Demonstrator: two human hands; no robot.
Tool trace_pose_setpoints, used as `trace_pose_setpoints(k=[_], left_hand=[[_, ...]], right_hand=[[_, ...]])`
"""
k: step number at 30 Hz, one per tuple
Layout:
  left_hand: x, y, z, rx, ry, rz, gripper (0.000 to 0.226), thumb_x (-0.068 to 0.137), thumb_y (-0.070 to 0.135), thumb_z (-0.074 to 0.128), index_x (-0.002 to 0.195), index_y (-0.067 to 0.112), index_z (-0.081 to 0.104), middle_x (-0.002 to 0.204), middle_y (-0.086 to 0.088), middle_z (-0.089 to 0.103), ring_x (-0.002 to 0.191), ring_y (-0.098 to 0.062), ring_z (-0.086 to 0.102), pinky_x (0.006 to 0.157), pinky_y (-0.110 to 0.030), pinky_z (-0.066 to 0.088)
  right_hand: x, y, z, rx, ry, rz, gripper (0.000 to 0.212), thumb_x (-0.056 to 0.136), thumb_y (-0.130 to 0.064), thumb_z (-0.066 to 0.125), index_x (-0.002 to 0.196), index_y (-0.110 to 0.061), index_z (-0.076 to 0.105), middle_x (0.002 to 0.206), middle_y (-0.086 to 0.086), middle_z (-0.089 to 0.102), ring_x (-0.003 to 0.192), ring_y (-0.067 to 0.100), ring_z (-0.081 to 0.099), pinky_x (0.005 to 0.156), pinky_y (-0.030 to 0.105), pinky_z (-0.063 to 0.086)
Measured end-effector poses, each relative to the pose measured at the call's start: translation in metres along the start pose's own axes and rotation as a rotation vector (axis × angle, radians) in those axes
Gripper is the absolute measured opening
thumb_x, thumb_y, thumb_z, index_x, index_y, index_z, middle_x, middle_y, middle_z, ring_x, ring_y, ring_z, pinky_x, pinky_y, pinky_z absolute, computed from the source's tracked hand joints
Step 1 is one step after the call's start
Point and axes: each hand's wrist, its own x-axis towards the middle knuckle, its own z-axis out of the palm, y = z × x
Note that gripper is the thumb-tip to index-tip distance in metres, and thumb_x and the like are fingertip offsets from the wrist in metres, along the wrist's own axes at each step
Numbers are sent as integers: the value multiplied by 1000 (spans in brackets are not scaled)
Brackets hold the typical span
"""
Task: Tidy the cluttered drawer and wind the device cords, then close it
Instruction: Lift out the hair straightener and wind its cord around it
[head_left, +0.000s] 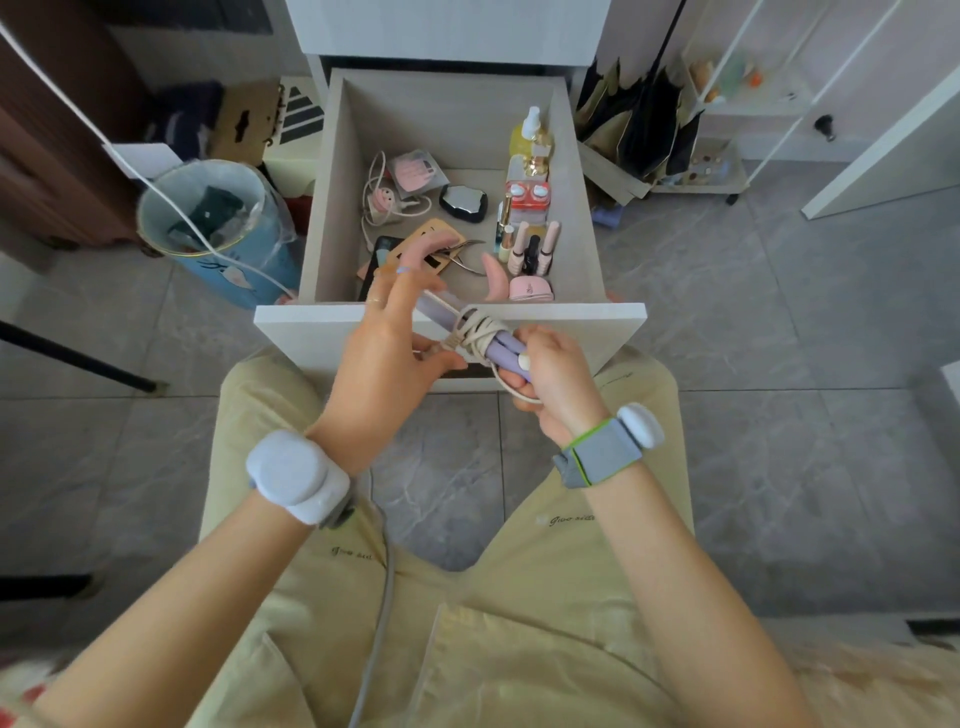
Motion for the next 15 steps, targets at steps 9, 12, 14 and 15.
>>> trace_pose_setpoints(k=[9,12,14,15], left_hand=[[90,-30,-27,525,-2,191,64,63,43,81,121,25,61,123,-3,58,98,-25,61,77,-36,52],[117,-34,-27,653,-34,402,62,63,37,82,119,19,63,125,-11,56,110,-35,51,90,-47,41],[137,-41,-23,643,-152,475,70,62,32,81,126,16,58,130,-11,55,118,-34,50,97,-48,38],[145,-44,-21,592,-209,442,72,64,29,81,129,16,54,126,-9,59,113,-32,54,93,-44,42]], right_hand=[[57,-65,7,-495,-28,-460,34,96,-11,37,89,14,58,93,26,61,78,24,51,76,32,41],[76,-87,12,-606,-75,-540,36,92,-10,37,66,5,56,66,15,50,66,19,45,74,29,36],[92,-96,23,-673,-132,-576,36,88,-13,37,51,-13,37,55,4,35,54,13,35,59,27,28],[102,-99,28,-694,-149,-569,34,86,-16,37,52,-14,33,55,3,32,53,12,33,56,27,26]])
